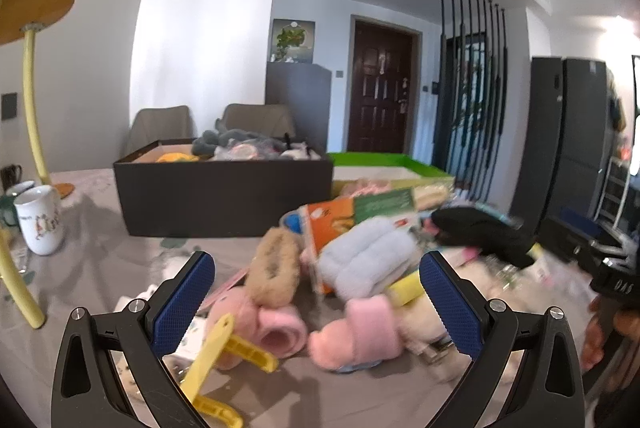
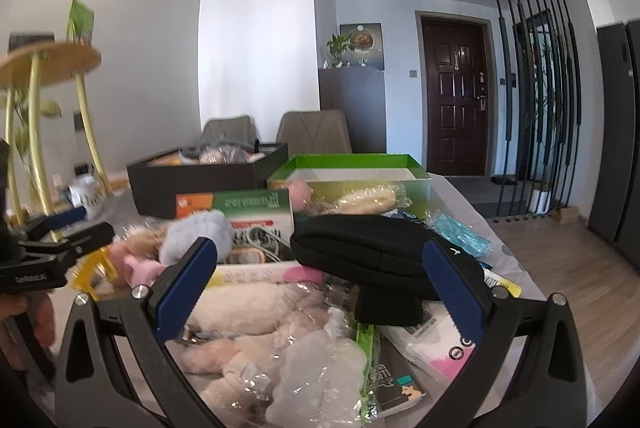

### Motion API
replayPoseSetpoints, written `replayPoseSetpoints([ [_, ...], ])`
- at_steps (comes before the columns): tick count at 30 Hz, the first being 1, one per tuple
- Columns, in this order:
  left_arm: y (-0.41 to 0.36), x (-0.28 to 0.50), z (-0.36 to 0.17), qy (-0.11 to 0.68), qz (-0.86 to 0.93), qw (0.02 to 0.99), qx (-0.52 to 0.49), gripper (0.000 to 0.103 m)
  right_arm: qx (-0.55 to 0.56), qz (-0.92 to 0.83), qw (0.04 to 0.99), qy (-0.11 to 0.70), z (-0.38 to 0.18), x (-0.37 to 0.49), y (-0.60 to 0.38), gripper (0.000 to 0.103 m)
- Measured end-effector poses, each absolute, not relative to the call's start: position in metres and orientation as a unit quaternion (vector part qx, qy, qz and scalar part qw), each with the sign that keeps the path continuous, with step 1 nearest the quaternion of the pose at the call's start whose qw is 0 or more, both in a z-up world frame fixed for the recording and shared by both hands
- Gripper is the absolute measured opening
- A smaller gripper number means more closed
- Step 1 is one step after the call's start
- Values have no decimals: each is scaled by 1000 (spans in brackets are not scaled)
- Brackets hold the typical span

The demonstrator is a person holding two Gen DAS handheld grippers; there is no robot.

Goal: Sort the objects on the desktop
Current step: 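Move both grippers over the clutter toward the teal plastic-wrapped bowl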

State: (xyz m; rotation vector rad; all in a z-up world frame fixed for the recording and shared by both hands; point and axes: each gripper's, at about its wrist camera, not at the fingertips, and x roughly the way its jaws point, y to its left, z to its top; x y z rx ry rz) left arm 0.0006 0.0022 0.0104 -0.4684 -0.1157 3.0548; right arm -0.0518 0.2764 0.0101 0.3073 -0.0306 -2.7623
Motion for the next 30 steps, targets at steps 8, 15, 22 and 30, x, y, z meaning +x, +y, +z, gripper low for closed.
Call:
replayPoseSetpoints([
  [8, 28, -16, 44, -59, 985, 82, -144, 102, 131, -975, 173, -48, 31, -64, 317, 101],
  [15, 65, -47, 70, -61, 977, 135, -152, 92, 153, -967, 174, -102, 41, -82, 361, 91],
  [22, 103, -67, 86, -52, 973, 165, -153, 74, 174, -961, 169, -133, 49, -104, 394, 82],
  [30, 139, -98, 92, -42, 961, 204, -183, 54, 222, -946, 167, -165, 42, -138, 421, 55],
])
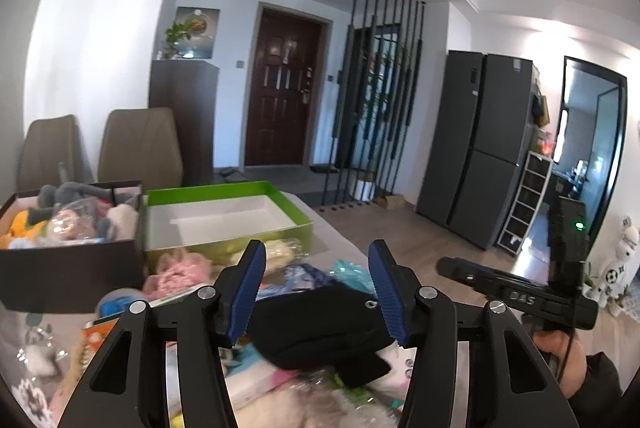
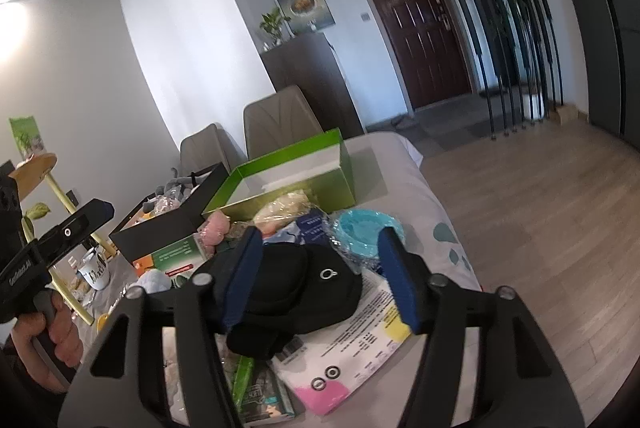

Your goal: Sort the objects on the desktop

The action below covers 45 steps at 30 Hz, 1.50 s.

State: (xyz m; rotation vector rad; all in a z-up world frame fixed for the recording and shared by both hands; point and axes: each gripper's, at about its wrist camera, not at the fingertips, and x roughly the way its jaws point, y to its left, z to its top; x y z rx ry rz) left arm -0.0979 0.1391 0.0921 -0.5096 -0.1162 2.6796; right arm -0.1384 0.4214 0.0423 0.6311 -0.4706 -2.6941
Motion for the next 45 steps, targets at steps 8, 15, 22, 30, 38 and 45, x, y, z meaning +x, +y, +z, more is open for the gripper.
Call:
replayPoseSetpoints([
  [8, 177, -130, 87, -30, 947, 232, -221, 38, 261, -931, 174, -189, 34, -171, 433, 44],
  [15, 200, -155, 78, -17, 937, 238, -253, 28, 285, -922, 170, -199, 28, -193, 433, 37],
  [22, 226, -187, 69, -2, 923, 244, -296, 28, 310, -911, 156, -224, 16, -217, 438, 37],
  [30, 243, -226, 47, 10, 904, 235, -357, 28, 335, -895, 149, -253, 0, -243, 442, 37],
  [38, 251, -247, 29, 16, 886, 238, -398, 28, 356, -886, 140, -262, -18, -261, 443, 37],
  [45, 257, -258, 19, 23, 877, 237, -419, 28, 375, -877, 137, -267, -33, -278, 443, 37],
])
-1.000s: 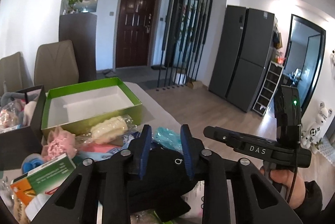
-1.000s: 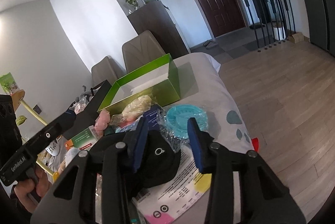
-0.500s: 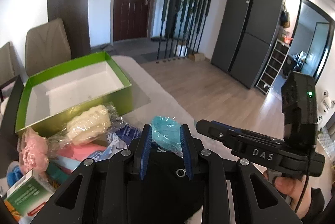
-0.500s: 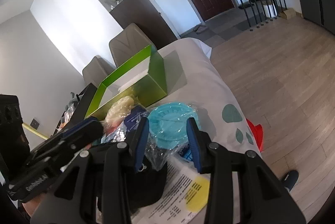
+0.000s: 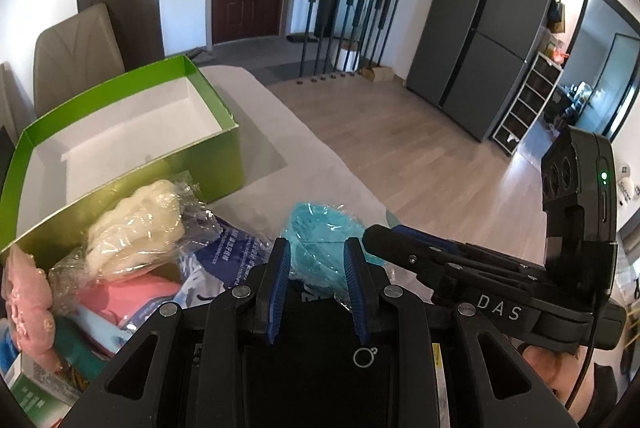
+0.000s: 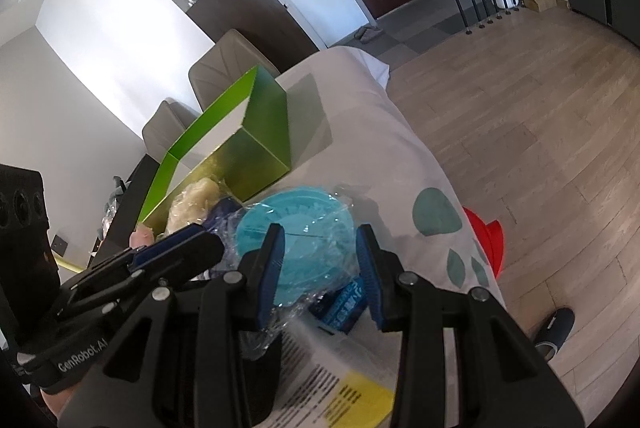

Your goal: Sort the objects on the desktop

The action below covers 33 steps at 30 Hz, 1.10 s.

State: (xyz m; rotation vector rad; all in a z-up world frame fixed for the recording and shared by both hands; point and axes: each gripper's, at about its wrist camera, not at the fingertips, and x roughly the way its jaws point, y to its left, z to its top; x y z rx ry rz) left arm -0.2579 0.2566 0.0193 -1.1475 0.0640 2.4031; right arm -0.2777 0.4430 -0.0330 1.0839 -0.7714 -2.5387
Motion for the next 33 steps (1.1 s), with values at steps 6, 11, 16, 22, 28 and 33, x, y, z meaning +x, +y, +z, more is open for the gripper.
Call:
replayPoseSetpoints([
  [6, 262, -265, 10, 32, 865, 238, -440, 28, 403, -860, 145, -277, -50, -292, 442, 37],
  [11, 257, -266, 7, 24, 860, 235, -452, 21, 408, -854, 156, -283, -55, -293, 438, 32],
  [16, 250, -261, 14, 13, 861, 238, -450, 18, 404, -857, 152, -283, -53, -291, 435, 25],
  [22, 249, -253, 27, 11, 867, 244, -435, 18, 391, -862, 152, -284, -43, -283, 436, 25],
  [28, 246, -242, 46, 11, 875, 252, -414, 18, 372, -874, 147, -275, -22, -272, 437, 25],
  [33, 242, -236, 60, 9, 882, 255, -396, 18, 356, -883, 148, -268, -4, -264, 435, 25],
])
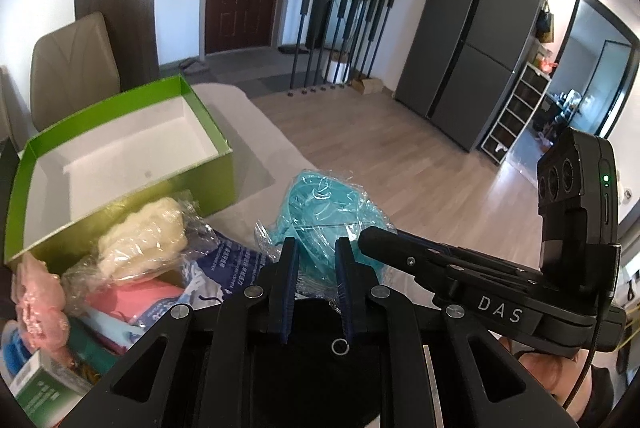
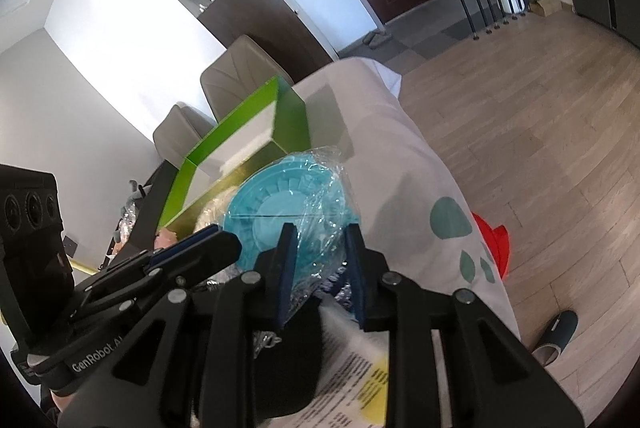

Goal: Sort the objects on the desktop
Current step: 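Lift the teal bowl and carry it with both grippers to the dark box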

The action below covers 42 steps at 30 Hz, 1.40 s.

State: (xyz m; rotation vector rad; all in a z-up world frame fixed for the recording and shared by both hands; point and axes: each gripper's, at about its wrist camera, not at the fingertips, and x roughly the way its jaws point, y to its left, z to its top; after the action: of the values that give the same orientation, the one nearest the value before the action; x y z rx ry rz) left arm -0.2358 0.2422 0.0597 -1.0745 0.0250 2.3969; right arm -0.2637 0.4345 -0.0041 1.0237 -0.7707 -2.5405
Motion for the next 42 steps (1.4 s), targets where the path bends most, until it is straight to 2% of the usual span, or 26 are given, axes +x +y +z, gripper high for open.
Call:
replayPoseSetpoints([
  [21, 176, -189, 111, -14, 913, 247, -324, 18, 303, -911, 173, -219, 67, -211, 383, 25],
  [42, 8, -127, 149, -79, 949, 195, -237, 18, 261, -928, 239, -120, 139, -164, 227, 27],
])
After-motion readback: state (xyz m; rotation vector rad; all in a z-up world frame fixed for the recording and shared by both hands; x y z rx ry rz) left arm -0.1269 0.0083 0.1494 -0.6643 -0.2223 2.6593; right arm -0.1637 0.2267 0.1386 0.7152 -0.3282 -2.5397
